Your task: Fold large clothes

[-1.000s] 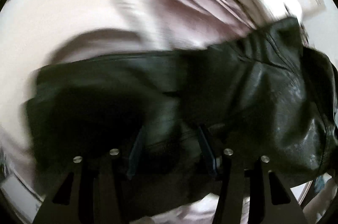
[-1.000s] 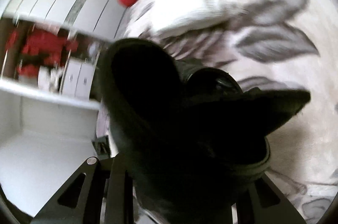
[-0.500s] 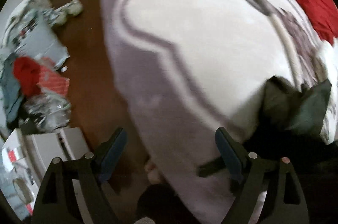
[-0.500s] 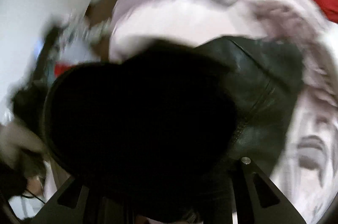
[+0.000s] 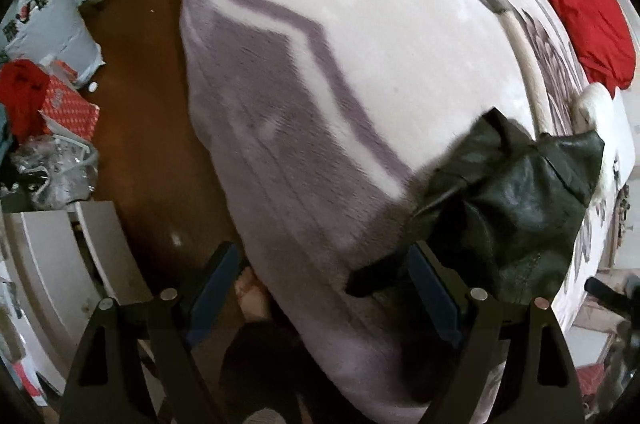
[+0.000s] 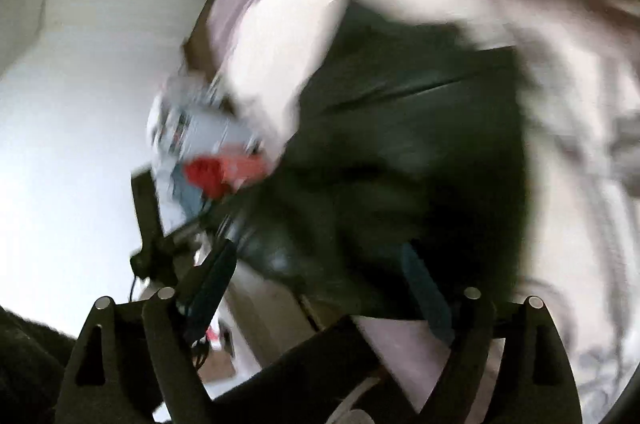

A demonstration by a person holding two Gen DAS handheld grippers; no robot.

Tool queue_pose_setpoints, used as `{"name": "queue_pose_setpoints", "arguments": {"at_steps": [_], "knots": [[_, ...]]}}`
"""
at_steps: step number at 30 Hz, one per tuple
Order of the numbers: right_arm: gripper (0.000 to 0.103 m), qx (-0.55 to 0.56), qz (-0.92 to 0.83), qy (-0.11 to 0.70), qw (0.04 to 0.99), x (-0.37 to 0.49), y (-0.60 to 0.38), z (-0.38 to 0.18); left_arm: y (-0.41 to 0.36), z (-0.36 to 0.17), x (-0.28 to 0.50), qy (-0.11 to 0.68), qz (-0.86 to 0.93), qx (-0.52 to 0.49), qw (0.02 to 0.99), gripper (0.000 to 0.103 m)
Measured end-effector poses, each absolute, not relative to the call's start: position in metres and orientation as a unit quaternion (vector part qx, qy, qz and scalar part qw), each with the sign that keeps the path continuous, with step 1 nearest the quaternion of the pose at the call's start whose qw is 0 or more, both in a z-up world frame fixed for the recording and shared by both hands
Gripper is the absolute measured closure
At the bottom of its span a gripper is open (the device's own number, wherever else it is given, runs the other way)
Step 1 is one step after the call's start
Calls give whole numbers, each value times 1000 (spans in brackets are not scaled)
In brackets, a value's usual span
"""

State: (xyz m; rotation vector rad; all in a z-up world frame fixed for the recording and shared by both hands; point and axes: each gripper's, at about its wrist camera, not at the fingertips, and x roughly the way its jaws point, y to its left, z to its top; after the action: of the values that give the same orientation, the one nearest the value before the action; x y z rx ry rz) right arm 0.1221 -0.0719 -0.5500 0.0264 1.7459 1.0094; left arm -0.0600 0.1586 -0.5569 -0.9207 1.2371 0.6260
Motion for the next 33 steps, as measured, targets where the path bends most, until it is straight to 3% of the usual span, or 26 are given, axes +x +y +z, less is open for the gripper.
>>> {"name": "queue_pose_setpoints", "arguments": {"at_steps": [4,8,12,14,16,18,22,26,28,29,33], "knots": [[13,7,396,756,521,155,-96,-622,156,-565,-53,559,285,-397,669,12],[5,108,462,787,395,157,-71,-698,159,-563,-53,563,293,-391,666,12],[1,105,481,774,399,143,-35,-707,160,-559,-54,572,304,-370,666,12],[10,113,465,763,434,142,-37,-697,161,-554,-54,574,317,-355,666,12],[32,137,444,758,458,138,-48,-685,162,-550,-53,570,324,-354,667,12],[45,193,409,754,475,132,-69,-669,164,-544,-49,563,329,-355,670,12],[52,336,347,701,525,119,-134,-630,158,-527,-28,557,333,-325,688,12],[48,410,253,653,584,118,-213,-624,130,-518,6,556,291,-295,721,12],[28,393,194,694,571,115,-236,-646,114,-525,24,563,261,-284,730,12],[24,369,180,719,560,117,-242,-653,102,-530,35,567,240,-287,734,12],[22,316,186,753,547,114,-269,-640,70,-547,69,578,184,-317,729,12]]}}
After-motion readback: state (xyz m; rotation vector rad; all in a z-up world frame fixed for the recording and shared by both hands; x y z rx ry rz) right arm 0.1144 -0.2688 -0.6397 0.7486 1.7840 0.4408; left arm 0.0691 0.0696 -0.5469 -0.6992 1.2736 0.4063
